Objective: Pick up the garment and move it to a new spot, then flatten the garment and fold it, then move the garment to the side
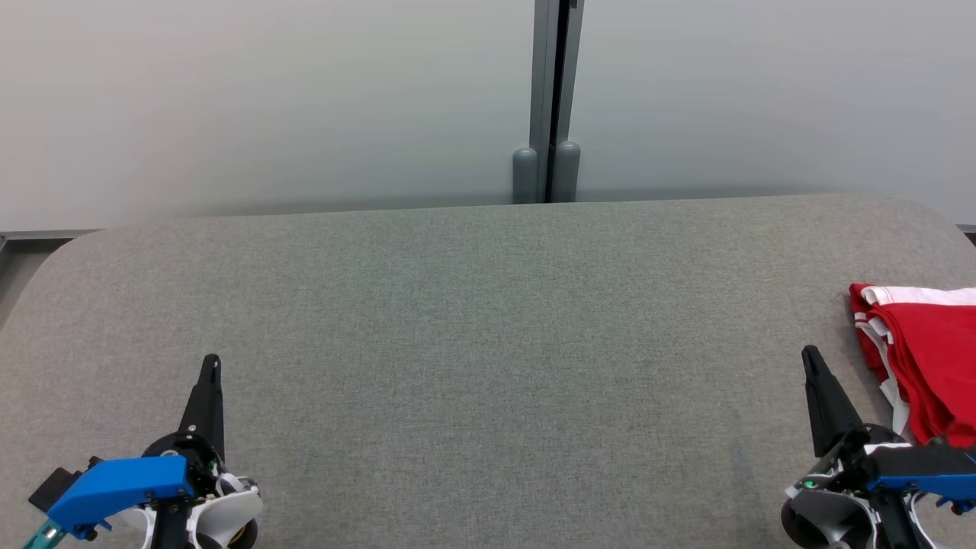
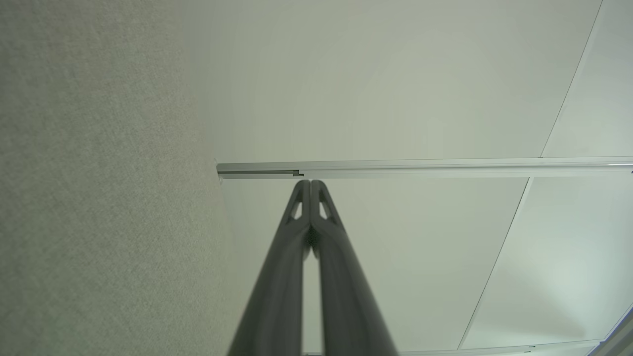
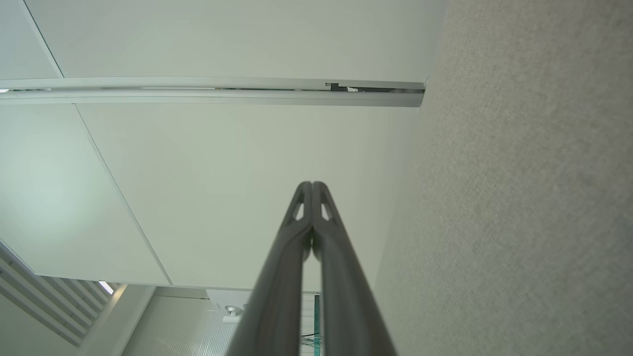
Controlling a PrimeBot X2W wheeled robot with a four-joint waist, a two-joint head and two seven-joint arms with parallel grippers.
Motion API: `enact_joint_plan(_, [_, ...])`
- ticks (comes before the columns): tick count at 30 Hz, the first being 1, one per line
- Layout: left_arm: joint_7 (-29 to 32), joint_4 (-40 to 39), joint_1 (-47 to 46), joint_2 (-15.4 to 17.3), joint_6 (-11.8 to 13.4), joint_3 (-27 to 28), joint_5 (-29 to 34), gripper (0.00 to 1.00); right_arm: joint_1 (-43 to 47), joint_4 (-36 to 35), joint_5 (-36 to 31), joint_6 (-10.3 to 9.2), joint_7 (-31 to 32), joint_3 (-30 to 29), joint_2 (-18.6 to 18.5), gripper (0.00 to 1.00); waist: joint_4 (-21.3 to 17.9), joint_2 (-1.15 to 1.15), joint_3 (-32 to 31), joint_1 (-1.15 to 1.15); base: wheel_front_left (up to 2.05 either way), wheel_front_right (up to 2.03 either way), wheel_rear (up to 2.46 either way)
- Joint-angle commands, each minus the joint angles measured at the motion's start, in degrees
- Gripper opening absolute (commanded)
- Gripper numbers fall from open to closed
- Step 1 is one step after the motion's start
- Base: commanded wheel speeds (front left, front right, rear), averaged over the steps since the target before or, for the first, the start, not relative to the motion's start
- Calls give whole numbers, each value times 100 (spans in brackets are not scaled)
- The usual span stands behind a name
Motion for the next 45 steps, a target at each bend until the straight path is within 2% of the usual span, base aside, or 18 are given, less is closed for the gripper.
enact_joint_plan(1, [27, -28, -53, 1, -28, 12, -16, 0, 79, -24, 17, 2, 30, -16, -40, 0, 0, 0, 0, 0, 0, 0, 0])
enact_joint_plan(45, [26, -29, -52, 1, -27, 12, -16, 0, 78, -23, 17, 2, 29, -14, -40, 0, 0, 0, 0, 0, 0, 0, 0])
